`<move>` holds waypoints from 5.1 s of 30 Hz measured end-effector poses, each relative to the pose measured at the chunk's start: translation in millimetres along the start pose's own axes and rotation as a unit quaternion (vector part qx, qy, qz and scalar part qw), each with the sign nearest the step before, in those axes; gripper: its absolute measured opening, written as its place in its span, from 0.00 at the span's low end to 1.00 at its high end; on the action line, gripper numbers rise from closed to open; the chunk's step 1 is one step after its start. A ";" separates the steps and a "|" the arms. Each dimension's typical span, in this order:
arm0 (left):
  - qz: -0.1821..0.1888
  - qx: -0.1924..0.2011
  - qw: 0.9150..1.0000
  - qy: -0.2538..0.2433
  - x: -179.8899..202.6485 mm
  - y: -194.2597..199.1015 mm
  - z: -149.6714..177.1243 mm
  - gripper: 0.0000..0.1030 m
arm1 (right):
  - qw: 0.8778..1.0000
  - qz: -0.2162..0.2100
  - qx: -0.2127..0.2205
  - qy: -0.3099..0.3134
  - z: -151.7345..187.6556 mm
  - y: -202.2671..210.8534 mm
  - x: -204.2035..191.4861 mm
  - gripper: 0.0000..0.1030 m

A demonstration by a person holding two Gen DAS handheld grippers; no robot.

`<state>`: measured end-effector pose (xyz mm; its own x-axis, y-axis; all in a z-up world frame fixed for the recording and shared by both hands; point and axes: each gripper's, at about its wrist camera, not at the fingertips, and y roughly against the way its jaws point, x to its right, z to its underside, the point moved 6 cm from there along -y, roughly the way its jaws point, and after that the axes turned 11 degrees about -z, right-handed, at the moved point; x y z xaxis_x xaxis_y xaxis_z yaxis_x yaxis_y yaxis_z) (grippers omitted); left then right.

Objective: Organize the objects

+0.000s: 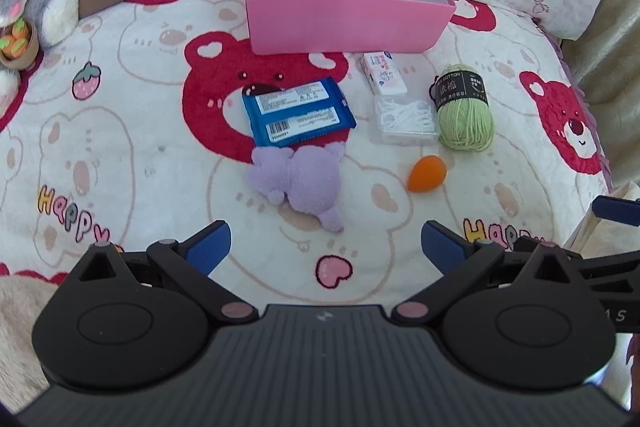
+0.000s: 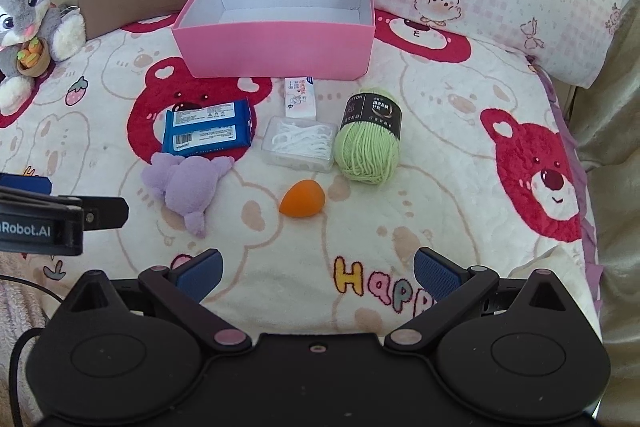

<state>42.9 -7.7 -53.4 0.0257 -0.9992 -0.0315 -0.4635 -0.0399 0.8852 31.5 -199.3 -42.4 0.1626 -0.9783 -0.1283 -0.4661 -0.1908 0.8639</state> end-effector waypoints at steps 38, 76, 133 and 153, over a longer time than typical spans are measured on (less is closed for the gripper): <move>0.074 -0.027 0.996 -0.037 -39.1 -100.1 -72.9 0.94 | 0.959 -0.233 -0.028 0.161 -64.6 -101.4 -91.0 0.99; 0.046 -0.116 0.992 0.027 -30.8 -192.1 -45.6 0.46 | 0.978 -0.199 -0.032 0.062 -31.6 -215.9 -76.3 0.53; 0.155 0.111 0.982 0.013 -19.1 -11.7 -130.0 0.42 | 0.961 -0.153 0.167 0.157 -132.7 -55.3 -61.5 0.55; 0.148 0.095 0.983 0.053 -12.9 -64.5 -251.7 0.42 | 0.968 -0.160 0.129 0.144 -249.1 -107.8 -32.6 0.53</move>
<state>295.3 9.8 6.8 -0.0472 -0.9612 0.2717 -0.6222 0.2411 0.7448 293.1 -126.8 -10.0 0.5524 -0.8102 -0.1962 -0.5479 -0.5302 0.6471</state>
